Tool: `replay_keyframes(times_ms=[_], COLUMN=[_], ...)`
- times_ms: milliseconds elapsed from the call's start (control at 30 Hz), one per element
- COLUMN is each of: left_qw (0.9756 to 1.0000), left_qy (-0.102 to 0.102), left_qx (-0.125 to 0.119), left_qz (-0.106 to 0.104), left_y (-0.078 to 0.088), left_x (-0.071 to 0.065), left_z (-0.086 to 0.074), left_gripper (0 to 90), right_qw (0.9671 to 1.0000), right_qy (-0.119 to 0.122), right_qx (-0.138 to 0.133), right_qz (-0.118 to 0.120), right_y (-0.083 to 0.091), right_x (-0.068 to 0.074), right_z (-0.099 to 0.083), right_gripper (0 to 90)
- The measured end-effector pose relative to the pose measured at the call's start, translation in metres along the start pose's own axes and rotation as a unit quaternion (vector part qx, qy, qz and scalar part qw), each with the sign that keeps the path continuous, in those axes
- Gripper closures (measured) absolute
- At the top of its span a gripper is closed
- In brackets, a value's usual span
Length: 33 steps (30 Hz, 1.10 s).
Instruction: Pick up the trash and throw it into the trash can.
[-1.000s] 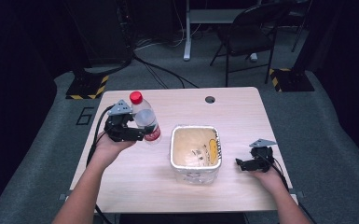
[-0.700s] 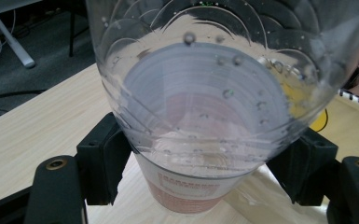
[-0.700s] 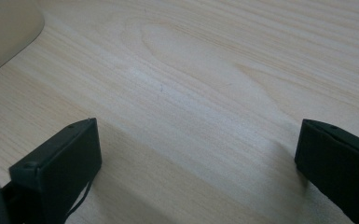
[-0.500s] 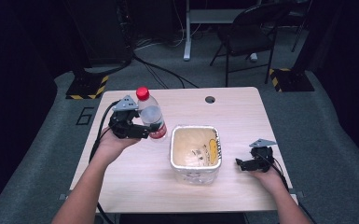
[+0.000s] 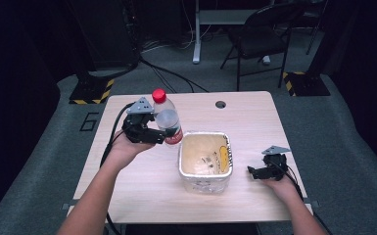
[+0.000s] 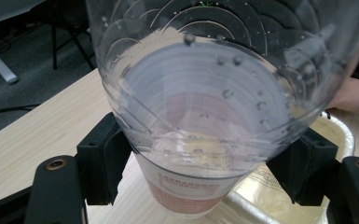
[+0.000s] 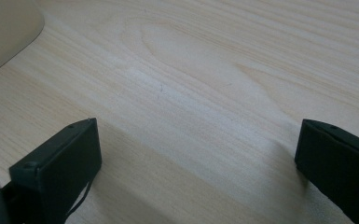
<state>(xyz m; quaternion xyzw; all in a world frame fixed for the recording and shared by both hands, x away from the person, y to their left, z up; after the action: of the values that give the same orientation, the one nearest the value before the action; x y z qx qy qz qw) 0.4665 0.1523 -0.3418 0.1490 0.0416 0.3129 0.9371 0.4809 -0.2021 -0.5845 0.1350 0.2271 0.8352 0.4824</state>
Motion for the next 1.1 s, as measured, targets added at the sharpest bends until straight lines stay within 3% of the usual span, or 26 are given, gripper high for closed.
replay_keyframes(times_ms=[467, 1100], left_qw=[0.9996, 0.9988], left_qy=[-0.007, -0.011], left_qx=[-0.007, 0.002], left_qz=[-0.025, -0.047], left_y=[-0.019, -0.039], left_x=[-0.018, -0.033], left_z=[0.007, 0.0], left_gripper=[27.1, 27.1], right_qw=[1.0, 1.0], right_qy=[0.0, 0.0], right_qx=[0.0, 0.0], right_qz=[0.0, 0.0], right_y=[0.0, 0.0], right_x=[0.0, 0.0], right_z=[0.0, 0.0], right_gripper=[0.0, 0.0])
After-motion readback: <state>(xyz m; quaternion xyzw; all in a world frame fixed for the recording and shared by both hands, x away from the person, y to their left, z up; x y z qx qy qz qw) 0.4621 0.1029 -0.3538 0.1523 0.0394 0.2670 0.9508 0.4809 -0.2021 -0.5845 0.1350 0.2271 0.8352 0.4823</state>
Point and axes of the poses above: each handheld gripper's, and its own axes: y roughly backward along the jaws, z roughly out of its top, x roughly to its left, the point moved 8 cm from there along -y, roughly forward along the jaws, and after that the axes turned 14 degrees about -x, right-handed, at the moved point
